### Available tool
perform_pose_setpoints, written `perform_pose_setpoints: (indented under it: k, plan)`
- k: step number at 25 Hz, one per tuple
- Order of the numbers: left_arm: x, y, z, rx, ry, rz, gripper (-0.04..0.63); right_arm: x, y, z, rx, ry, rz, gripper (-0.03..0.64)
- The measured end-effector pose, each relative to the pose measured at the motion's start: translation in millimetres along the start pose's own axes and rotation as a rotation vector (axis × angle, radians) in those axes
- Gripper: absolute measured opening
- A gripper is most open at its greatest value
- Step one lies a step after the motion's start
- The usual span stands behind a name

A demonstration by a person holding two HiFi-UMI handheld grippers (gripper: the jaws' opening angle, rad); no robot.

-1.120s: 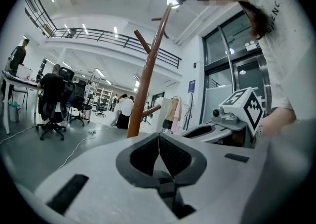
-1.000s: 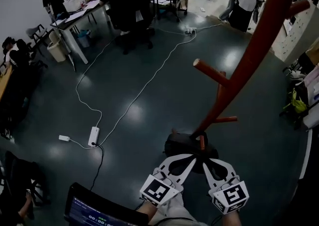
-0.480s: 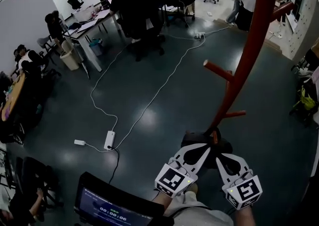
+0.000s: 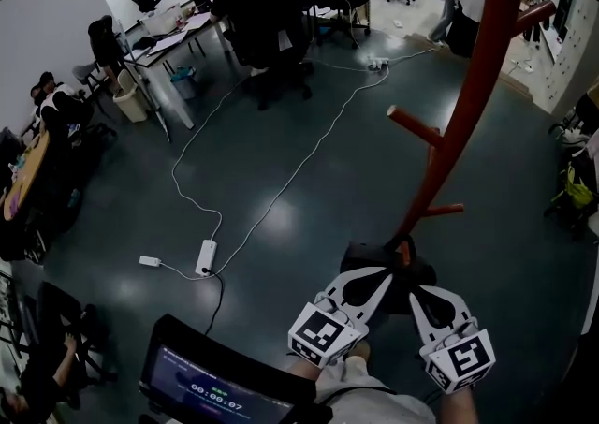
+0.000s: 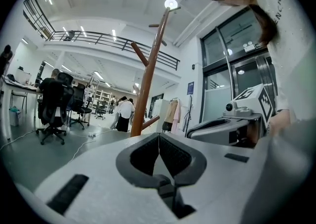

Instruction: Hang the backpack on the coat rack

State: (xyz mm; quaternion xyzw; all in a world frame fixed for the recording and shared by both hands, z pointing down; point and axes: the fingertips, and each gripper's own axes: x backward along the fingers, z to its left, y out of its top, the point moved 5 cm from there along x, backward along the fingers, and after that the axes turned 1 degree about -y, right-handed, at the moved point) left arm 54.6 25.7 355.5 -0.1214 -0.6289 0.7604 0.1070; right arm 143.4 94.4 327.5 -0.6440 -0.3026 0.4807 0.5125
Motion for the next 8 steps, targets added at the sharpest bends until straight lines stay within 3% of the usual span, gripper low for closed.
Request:
perform_pose_setpoints:
  k: [8]
  plan:
    - [1.4,-15.0,12.4,0.053,0.020,0.025,0.011,-12.2,-13.9,-8.0,-0.030,-0.018,0.025,0.031]
